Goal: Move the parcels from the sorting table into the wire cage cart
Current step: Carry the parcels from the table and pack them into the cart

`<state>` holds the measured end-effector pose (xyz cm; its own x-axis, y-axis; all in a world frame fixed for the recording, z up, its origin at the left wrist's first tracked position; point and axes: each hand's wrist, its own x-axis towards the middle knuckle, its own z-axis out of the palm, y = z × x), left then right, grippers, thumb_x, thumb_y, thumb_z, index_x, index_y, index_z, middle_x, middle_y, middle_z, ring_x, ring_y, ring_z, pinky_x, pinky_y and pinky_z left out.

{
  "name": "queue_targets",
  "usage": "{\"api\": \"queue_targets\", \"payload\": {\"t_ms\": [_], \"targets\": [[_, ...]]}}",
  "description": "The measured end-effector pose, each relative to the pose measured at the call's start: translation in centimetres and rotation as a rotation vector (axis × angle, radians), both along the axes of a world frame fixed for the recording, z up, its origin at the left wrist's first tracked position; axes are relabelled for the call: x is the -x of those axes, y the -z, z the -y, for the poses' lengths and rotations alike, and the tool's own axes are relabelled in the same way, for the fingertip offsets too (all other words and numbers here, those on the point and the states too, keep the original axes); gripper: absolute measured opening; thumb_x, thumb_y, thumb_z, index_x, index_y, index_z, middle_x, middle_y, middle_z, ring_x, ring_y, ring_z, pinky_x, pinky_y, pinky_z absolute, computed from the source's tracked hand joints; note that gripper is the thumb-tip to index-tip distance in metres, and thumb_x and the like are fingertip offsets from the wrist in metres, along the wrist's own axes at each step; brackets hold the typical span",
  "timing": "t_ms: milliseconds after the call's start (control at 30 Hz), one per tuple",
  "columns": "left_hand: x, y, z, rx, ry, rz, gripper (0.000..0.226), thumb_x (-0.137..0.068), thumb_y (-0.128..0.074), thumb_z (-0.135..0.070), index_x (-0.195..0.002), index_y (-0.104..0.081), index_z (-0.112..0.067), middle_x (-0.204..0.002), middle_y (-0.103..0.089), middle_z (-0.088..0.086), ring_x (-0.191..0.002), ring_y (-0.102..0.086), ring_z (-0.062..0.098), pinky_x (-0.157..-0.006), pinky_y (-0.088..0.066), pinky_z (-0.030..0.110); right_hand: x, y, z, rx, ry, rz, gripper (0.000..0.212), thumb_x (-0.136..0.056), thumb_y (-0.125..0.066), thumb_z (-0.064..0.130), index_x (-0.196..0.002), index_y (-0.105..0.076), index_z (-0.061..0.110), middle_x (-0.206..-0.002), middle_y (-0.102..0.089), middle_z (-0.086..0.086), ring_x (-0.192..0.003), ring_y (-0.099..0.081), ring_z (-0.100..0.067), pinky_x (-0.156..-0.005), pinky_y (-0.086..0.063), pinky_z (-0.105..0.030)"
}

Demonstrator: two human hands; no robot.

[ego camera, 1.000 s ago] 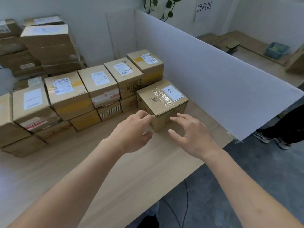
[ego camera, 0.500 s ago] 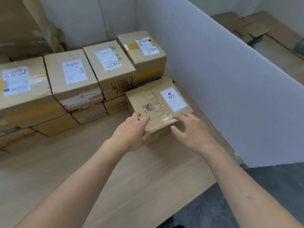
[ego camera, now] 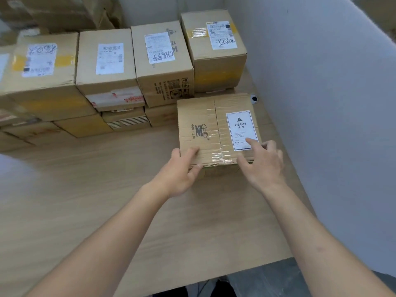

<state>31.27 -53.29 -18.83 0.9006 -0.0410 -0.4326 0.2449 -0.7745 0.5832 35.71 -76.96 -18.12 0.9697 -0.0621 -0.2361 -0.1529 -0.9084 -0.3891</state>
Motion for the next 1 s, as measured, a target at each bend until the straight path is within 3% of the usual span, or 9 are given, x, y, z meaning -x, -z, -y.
{"api": "queue_targets", "payload": {"t_ms": [100, 200, 300, 400, 500, 600, 733, 1000], "targets": [[1.2, 0.4, 0.4, 0.014, -0.101, 0.027, 0.052, -0.104, -0.051, -0.046, -0.152, -0.031, -0.044, -0.12, -0.038, 0.002, -0.094, -0.06, 0.025, -0.101, -0.049, 0.044, 1.0, 0.8, 1.4, -0.103, 0.072, 0.005, 0.066, -0.091, -0.064, 0.057, -0.152, -0.045, 0.039, -0.118, -0.034, 0.0, -0.108, -0.046, -0.026, -0.094, -0.044, -0.038], [2.0, 0.7, 0.7, -0.006, -0.166, 0.029, 0.055, -0.103, -0.051, -0.047, -0.154, -0.029, -0.05, -0.114, -0.039, 0.003, -0.09, -0.057, 0.021, -0.1, -0.049, 0.041, 1.9, 2.2, 3.5, -0.144, -0.001, -0.101, 0.076, -0.09, -0.061, 0.067, -0.157, -0.027, 0.053, -0.117, -0.037, 0.001, -0.112, -0.048, -0.024, -0.098, -0.044, -0.039], [2.6, 1.1, 1.4, 0.047, -0.198, 0.01, 0.06, -0.103, -0.053, -0.049, -0.155, -0.024, -0.057, -0.122, -0.038, 0.004, -0.101, -0.055, 0.025, -0.106, -0.043, 0.035, 2.9, 3.0, 4.5, -0.325, -0.059, -0.191, 0.075, -0.095, -0.058, 0.066, -0.156, -0.014, 0.063, -0.124, -0.043, 0.003, -0.116, -0.048, -0.017, -0.098, -0.042, -0.036], [3.0, 1.2, 2.5, 0.141, -0.235, 0.041, 0.063, -0.102, -0.059, -0.044, -0.155, -0.028, -0.057, -0.132, -0.039, 0.002, -0.117, -0.045, 0.015, -0.111, -0.032, 0.028, 3.7, 3.0, 4.5, -0.454, -0.042, -0.185, 0.076, -0.098, -0.061, 0.055, -0.158, -0.016, 0.058, -0.132, -0.045, 0.002, -0.119, -0.051, -0.015, -0.099, -0.039, -0.032], [3.7, 0.4, 2.8, 0.136, -0.237, 0.05, 0.063, -0.101, -0.062, -0.043, -0.155, -0.031, -0.055, -0.131, -0.042, 0.002, -0.113, -0.045, 0.014, -0.1, -0.036, 0.022, 4.5, 2.3, 4.7, -0.463, -0.044, -0.169, 0.076, -0.097, -0.063, 0.054, -0.159, -0.019, 0.054, -0.132, -0.046, 0.003, -0.12, -0.047, -0.012, -0.099, -0.039, -0.034], [5.2, -1.3, 2.6, 0.129, -0.248, 0.075, 0.062, -0.101, -0.062, -0.044, -0.154, -0.031, -0.056, -0.128, -0.042, 0.002, -0.11, -0.048, 0.016, -0.072, -0.04, 0.01, 5.3, 0.9, 4.8, -0.457, -0.087, -0.142, 0.077, -0.096, -0.063, 0.057, -0.16, -0.02, 0.052, -0.132, -0.047, 0.005, -0.115, -0.042, -0.008, -0.096, -0.038, -0.033], [7.7, -4.1, 2.2, 0.14, -0.325, 0.151, 0.062, -0.101, -0.063, -0.041, -0.154, -0.034, -0.054, -0.128, -0.043, 0.004, -0.112, -0.048, 0.018, -0.089, -0.039, 0.024, 6.0, -1.6, 4.0, -0.482, -0.176, -0.078, 0.076, -0.097, -0.064, 0.055, -0.16, -0.022, 0.05, -0.129, -0.048, 0.005, -0.111, -0.041, -0.007, -0.094, -0.035, -0.03], [15.3, -8.9, 0.0, 0.113, -0.512, 0.274, 0.062, -0.098, -0.065, -0.044, -0.152, -0.036, -0.054, -0.124, -0.046, 0.004, -0.109, -0.052, 0.018, -0.103, -0.04, 0.031, 7.5, -6.7, 0.6, -0.463, -0.45, 0.003, 0.077, -0.096, -0.063, 0.057, -0.161, -0.025, 0.045, -0.128, -0.049, 0.005, -0.12, -0.043, -0.011, -0.093, -0.039, -0.033]]}}
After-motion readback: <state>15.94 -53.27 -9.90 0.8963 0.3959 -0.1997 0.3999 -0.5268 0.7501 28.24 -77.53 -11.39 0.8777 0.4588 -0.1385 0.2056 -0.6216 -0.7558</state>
